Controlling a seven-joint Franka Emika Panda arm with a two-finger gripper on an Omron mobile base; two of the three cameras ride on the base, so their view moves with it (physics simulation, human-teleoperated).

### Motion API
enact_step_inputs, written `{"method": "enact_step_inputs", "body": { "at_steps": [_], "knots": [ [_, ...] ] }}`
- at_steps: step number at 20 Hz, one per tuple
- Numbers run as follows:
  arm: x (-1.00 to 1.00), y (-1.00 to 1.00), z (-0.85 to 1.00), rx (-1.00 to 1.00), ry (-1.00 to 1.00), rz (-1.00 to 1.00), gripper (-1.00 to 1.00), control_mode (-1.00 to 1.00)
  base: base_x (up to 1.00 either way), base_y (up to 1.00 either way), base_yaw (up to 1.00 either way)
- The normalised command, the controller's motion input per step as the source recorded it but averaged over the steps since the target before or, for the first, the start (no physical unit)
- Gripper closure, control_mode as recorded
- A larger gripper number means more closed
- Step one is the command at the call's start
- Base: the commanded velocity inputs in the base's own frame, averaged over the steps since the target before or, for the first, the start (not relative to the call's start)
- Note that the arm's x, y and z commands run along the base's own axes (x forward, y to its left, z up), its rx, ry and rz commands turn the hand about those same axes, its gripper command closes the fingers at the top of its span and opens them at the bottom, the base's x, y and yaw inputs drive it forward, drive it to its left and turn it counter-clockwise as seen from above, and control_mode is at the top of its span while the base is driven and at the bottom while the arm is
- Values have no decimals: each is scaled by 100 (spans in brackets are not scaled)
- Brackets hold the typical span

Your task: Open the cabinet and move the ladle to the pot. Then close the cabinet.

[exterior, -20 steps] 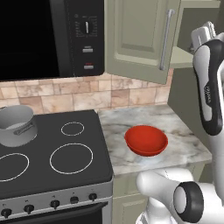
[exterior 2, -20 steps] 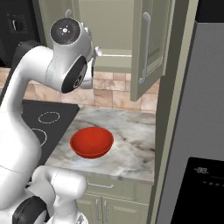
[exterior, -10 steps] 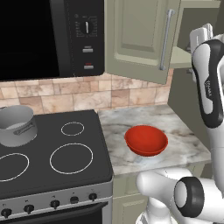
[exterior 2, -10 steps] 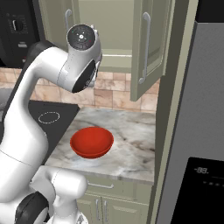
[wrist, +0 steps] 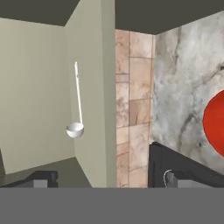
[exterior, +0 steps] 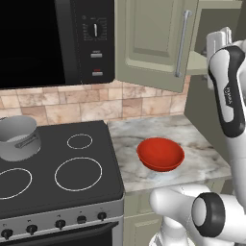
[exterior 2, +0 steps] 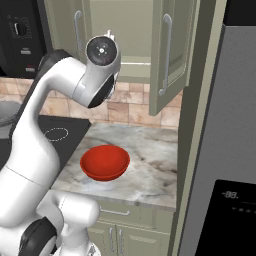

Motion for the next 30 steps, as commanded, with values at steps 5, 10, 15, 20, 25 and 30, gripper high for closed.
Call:
{"method": "enact_step_inputs", "body": {
  "at_steps": [5, 10, 15, 20, 25, 30],
  "knots": [
    [26, 6, -10, 0, -6, 4, -100, -100, 0, 0, 0],
    [19, 9, -3, 3, -3, 4, -100, -100, 0, 0, 0],
    [13, 13, 0, 4, 0, 3, -100, -100, 0, 0, 0],
    [20, 23, 0, 1, 0, 7, -100, -100, 0, 0, 0],
    [14, 16, 0, 1, 0, 11, -100, -100, 0, 0, 0],
    [-1, 9, 0, 1, 0, 11, -100, -100, 0, 0, 0]
  ]
}}
